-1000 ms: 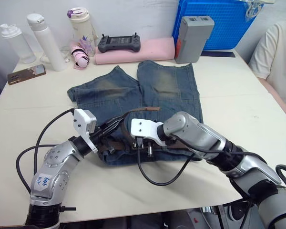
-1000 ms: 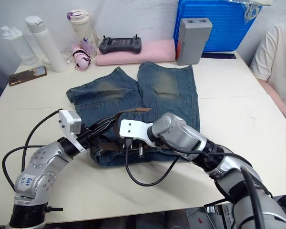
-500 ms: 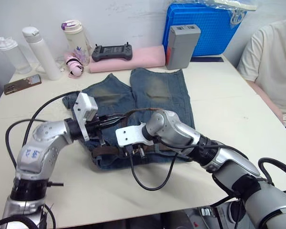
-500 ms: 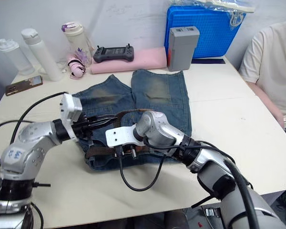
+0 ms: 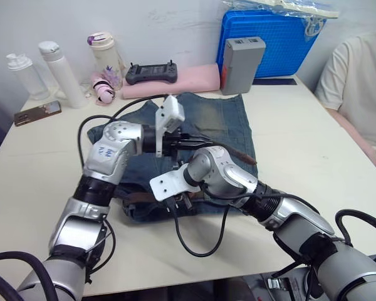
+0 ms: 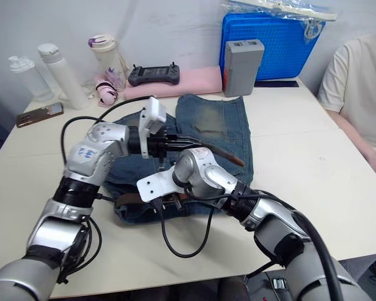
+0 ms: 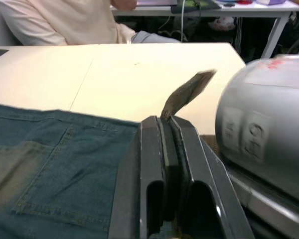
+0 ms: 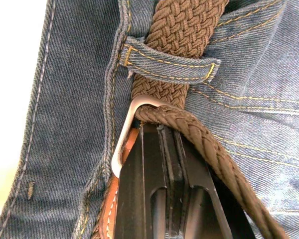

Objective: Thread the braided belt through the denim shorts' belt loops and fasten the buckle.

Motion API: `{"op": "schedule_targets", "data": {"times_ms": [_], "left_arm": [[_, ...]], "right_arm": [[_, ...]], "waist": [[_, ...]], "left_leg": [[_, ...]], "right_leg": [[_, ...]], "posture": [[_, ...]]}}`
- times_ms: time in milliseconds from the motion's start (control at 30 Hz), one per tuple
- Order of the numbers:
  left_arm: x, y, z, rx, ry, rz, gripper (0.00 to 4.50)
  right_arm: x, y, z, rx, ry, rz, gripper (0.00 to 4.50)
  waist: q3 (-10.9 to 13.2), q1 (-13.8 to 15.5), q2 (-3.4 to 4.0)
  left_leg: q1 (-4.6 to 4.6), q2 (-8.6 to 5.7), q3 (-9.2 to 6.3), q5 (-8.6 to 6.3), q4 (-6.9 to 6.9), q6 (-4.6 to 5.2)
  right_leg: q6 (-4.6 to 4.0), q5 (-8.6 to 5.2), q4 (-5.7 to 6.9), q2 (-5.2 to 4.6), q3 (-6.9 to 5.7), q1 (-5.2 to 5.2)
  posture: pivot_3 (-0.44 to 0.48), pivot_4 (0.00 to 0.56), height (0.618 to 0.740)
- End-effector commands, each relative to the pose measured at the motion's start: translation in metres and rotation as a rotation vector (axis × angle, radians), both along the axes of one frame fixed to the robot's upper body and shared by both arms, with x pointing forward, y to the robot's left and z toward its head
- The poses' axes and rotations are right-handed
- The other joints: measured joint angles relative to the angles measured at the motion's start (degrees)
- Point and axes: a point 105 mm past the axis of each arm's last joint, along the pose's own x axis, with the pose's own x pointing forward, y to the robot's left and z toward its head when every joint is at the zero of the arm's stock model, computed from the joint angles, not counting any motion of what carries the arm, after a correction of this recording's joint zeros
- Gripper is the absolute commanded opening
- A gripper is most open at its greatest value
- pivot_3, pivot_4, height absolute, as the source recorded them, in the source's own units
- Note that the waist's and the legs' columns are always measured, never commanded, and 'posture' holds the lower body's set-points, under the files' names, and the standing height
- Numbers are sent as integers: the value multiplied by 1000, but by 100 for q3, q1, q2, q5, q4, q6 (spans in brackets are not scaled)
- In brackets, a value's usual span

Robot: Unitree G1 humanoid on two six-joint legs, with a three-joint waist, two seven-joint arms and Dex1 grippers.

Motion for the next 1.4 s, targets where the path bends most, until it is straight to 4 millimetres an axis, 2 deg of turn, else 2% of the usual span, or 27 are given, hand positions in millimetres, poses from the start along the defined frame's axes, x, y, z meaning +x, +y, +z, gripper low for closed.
{"op": "schedule_targets", "data": {"times_ms": [33,200,267,400,467,533,600,633,700,800,867,967,1167,1300,1400], "left_arm": [[-39,-53,104,-262,-348,-223,0],[-45,-69,107,-310,-332,-261,0],[-46,-68,104,-310,-328,-259,0],[-36,-53,95,-295,-321,-182,0],[-19,-18,84,-268,-313,-39,0],[-11,11,75,-244,-305,65,0],[-11,25,71,-233,-297,111,0],[-9,46,60,-210,-277,180,0],[-10,74,44,-172,-248,278,0],[-18,96,24,-130,-215,364,0],[-25,106,10,-111,-194,414,0],[-36,118,-9,-93,-162,490,0],[-51,128,-26,-88,-125,569,0],[-53,130,-25,-100,-118,585,0],[-53,128,-20,-130,-112,587,0]], "right_arm": [[-50,-37,-113,-308,345,-26,17],[-50,-36,-113,-309,339,-21,17],[-50,-36,-113,-308,338,-21,17],[-47,-34,-111,-282,326,-31,17],[-33,-26,-98,-160,268,-63,17],[-22,-23,-85,-68,223,-88,17],[-18,-22,-78,-26,206,-99,17],[-13,-18,-63,63,192,-121,17],[-7,-15,-38,192,166,-147,17],[0,-14,-9,328,118,-178,17],[4,-16,9,414,87,-204,17],[6,-22,38,534,60,-235,17],[-3,-37,90,741,46,-280,17],[-11,-41,103,804,44,-299,17],[-17,-48,94,809,7,-340,17]], "waist": [[1,47,2],[2,136,3],[3,156,4],[3,156,4],[2,129,3],[14,57,-5],[38,-28,0],[46,-35,7],[70,-67,6],[110,-60,-12],[139,-44,-36],[219,-25,-56],[308,32,-78],[313,50,-86],[314,48,-87]], "left_leg": [[1,-2,-17,0,5,1],[7,-6,-25,-1,7,3],[6,-7,-33,0,7,3],[7,-9,-39,0,8,4],[9,-9,-39,0,8,4],[10,0,-38,2,3,-2],[10,9,-41,10,-8,-19],[11,11,-40,13,-15,-24],[10,14,-37,16,-32,-31],[-34,16,-32,24,-46,-39],[-101,15,-36,27,-25,-38],[-149,7,-38,25,4,-34],[-218,6,-47,31,19,-27],[-253,1,-42,30,19,-27],[-268,0,-37,31,19,-27]], "right_leg": [[0,0,-7,0,-1,16],[1,0,-20,-1,3,31],[1,0,-22,-1,3,34],[1,0,-26,-2,2,42],[2,0,-26,-2,2,43],[1,0,-25,4,7,40],[-3,-2,-23,12,5,35],[-5,-3,-23,14,6,29],[-10,-6,-19,15,10,15],[-18,-10,1,15,19,-53],[-18,-10,16,14,18,-120],[-18,-10,39,7,16,-156],[-18,-9,40,3,-1,-212],[-18,-9,54,1,0,-254],[-18,-9,53,2,-11,-263]], "posture": [[0,150,714],[0,150,714],[0,150,714],[0,150,714],[0,150,714],[0,150,714],[0,150,714],[0,150,714],[0,150,714],[0,150,714],[0,150,714],[0,150,714],[0,150,714],[0,150,714],[0,150,714]]}}
